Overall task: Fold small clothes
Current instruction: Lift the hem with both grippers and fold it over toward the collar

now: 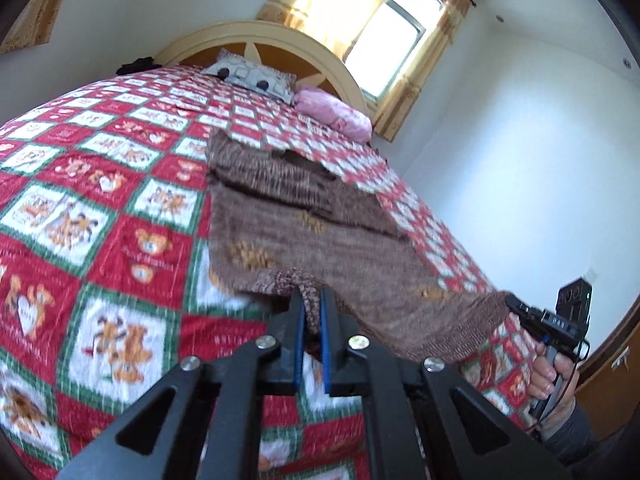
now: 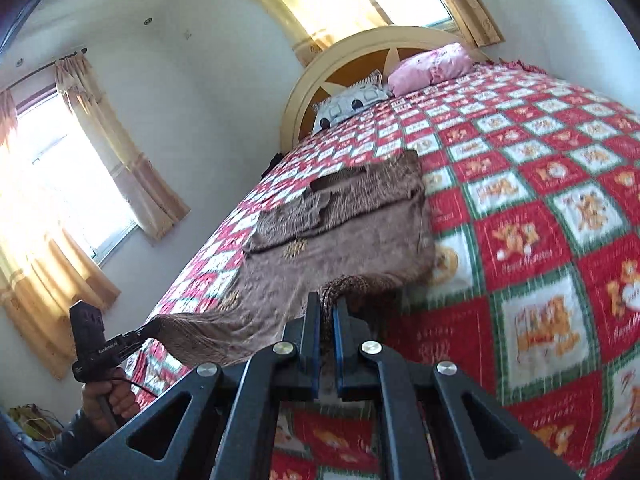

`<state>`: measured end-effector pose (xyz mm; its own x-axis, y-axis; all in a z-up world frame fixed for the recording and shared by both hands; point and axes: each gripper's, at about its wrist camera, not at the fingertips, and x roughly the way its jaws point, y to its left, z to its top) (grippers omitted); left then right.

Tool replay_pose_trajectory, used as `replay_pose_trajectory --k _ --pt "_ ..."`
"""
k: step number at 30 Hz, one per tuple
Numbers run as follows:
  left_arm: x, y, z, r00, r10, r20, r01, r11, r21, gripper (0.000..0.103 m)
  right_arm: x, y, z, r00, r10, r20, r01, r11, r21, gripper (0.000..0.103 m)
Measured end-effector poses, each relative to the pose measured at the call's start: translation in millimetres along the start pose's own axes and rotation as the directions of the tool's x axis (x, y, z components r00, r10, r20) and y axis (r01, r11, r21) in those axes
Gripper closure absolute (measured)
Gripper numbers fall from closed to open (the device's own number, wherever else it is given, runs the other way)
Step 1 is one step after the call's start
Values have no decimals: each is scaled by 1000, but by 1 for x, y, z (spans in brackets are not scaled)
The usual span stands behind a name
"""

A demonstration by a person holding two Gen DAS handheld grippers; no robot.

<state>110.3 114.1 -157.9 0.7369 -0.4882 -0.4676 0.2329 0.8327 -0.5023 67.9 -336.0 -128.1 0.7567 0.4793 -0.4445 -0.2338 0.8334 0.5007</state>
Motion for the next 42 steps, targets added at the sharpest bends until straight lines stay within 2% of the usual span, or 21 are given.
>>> replay_pose_trajectory --k 10,16,23,28,34,42 --pt "20 10 43 998 24 65 -22 999 -30 97 29 0 41 1000 -17 19 18 999 -35 99" --pt "43 9 70 997 34 72 -33 999 -7 97 53 1 61 1000 -25 9 25 998 -52 99" --pt "67 6 114 993 48 105 -52 998 33 97 77 5 107 999 -33 30 35 997 -67 99" --pt "93 14 140 993 71 98 -73 997 25 97 98 2 139 998 -55 44 57 997 -50 99" --pt "128 21 167 991 101 82 -104 994 32 97 136 -3 164 996 -86 22 88 994 -58 99" --pt "191 48 197 987 158 25 -159 987 18 97 200 -41 195 988 -148 -33 148 989 -5 99"
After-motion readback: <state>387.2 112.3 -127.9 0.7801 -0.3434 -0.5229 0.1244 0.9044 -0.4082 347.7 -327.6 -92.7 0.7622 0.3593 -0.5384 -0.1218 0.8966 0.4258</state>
